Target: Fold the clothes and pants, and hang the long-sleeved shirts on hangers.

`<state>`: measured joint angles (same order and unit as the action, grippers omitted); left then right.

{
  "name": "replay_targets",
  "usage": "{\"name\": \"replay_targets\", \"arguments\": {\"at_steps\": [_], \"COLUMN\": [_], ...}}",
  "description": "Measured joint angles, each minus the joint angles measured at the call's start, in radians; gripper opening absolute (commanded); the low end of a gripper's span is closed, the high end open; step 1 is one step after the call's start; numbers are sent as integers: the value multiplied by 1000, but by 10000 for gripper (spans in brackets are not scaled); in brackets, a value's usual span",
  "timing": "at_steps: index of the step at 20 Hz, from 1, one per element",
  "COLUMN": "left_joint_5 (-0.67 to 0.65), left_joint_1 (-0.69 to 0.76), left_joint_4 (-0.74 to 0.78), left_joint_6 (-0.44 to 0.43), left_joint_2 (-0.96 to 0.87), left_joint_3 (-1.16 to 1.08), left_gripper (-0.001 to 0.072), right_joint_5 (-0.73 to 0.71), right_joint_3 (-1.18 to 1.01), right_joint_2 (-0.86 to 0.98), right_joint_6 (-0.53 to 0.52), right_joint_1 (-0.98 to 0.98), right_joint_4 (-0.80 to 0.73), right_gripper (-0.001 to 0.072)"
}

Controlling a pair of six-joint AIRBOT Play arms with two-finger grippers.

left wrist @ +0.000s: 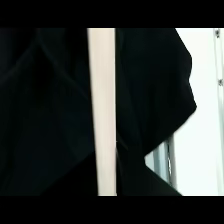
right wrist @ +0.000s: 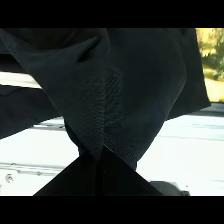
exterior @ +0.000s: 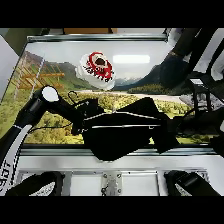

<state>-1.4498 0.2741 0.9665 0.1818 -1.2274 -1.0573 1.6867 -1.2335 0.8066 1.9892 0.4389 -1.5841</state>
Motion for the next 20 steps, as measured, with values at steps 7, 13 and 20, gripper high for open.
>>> {"name": "replay_targets", "arguments": {"at_steps": [7,13,20], "left_joint_5": [88,125,128], "left_joint_1": [0,30,29], "left_joint_4": [-67,-77,-129], "left_joint_6": [-53,-86,-94], "left_joint_2": [-1,-2,-34], "left_joint_3": [9,9,10], "left_gripper": [17,17,17], "right_joint_5": [24,-11,-145], "right_joint_3": [-184,-238,-248], "right_joint_2": [145,197,231], "right_joint_6": [-73,-102,-102], "right_joint_1": [0,27,166], "right_joint_4": [-6,-6,-2], "right_gripper": [18,17,17]}}
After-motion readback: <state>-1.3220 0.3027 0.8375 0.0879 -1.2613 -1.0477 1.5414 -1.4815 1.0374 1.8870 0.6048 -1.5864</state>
